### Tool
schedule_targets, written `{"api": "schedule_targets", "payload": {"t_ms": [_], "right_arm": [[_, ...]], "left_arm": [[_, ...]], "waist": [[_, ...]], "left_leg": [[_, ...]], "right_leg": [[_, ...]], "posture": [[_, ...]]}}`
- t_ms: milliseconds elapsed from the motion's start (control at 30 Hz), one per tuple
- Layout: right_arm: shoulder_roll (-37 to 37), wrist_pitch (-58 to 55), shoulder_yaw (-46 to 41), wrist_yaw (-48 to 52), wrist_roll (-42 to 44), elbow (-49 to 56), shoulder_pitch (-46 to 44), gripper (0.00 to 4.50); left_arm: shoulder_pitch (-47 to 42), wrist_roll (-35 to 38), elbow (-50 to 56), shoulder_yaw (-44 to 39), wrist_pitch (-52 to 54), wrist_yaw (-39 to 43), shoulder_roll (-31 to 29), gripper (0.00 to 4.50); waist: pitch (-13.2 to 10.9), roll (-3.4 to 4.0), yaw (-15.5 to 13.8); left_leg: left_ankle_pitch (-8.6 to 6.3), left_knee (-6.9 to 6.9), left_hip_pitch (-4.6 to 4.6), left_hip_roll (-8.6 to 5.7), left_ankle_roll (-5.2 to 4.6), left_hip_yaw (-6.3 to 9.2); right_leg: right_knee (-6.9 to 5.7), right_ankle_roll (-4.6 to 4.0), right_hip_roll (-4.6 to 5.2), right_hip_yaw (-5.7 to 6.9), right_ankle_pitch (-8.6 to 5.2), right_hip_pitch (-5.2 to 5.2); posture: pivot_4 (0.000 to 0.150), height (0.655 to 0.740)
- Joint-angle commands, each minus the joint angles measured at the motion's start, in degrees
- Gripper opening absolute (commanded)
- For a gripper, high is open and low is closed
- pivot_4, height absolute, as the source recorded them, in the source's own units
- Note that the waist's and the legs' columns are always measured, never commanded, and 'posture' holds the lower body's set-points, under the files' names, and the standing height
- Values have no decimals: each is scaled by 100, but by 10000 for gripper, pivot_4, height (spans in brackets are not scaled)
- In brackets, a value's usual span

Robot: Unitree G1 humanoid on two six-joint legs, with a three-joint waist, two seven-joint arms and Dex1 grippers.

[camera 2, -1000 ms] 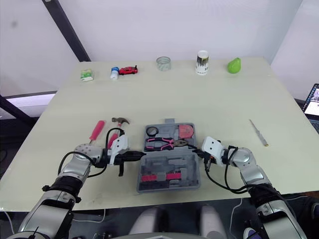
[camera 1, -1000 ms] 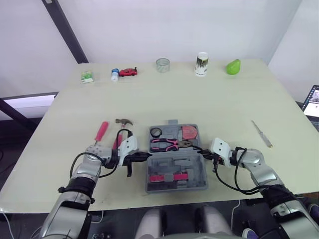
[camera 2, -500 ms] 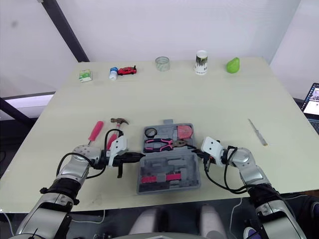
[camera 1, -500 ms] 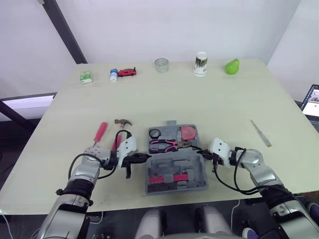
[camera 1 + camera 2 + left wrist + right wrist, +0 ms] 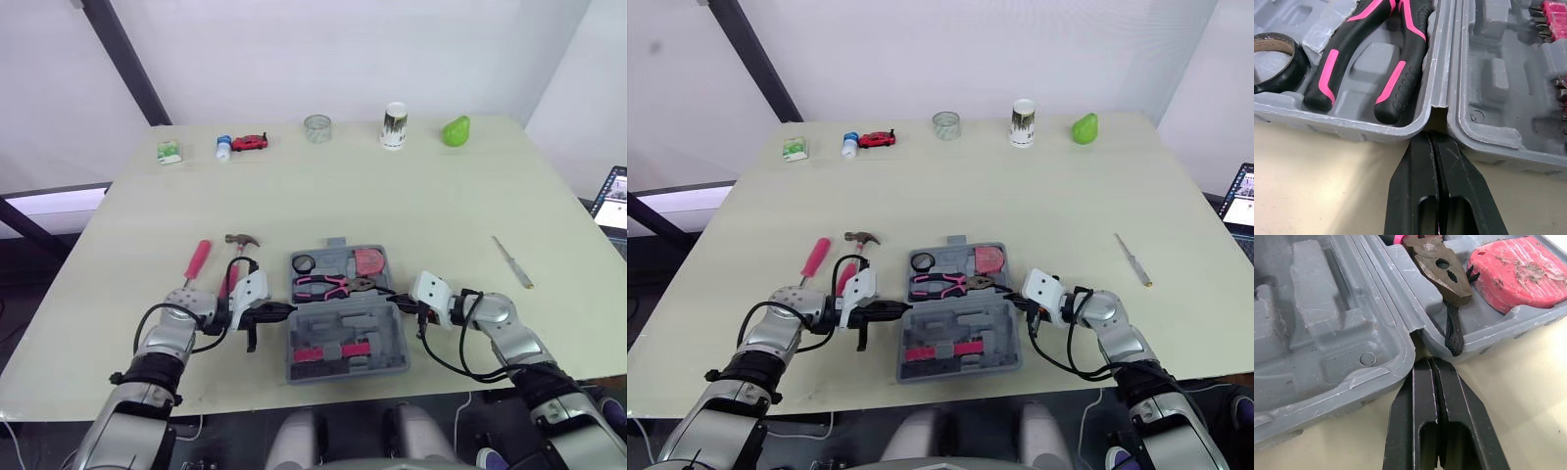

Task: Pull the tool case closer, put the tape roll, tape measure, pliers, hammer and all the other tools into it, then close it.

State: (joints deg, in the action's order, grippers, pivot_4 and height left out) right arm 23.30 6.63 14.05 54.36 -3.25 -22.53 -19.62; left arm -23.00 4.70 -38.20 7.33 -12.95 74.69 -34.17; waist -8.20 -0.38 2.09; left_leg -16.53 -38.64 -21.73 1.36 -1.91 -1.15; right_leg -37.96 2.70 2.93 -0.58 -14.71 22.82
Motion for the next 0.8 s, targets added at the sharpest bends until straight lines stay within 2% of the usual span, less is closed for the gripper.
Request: {"api": "schedule_targets", "payload": {"t_ms": [33,633,800], "right_arm": [[-23,107,44,-23,42,167,-51,0],[461,-61,-392,-52,389,480,218,0],[619,-249,-792,-7,897,918,594,0]], "left_arm": [[9,-163,-195,101,-31,-86,-2,821],[363,37,0,-167,-34,-279,-186,821],[825,499,827,-566,198,-375,-385,821]], "waist": [[0,0,-1],[0,0,-10],[-5,-8,10]], "left_leg": [[0,0,0,0,0,0],[0,0,0,0,0,2],[0,4,-2,4,0,0]], "right_leg": [[0,0,0,0,0,0],[-2,0,3,2,0,0],[2,0,8,-1,0,2]], "posture": [[1500,7400],[1500,7400],[1500,7400]]}}
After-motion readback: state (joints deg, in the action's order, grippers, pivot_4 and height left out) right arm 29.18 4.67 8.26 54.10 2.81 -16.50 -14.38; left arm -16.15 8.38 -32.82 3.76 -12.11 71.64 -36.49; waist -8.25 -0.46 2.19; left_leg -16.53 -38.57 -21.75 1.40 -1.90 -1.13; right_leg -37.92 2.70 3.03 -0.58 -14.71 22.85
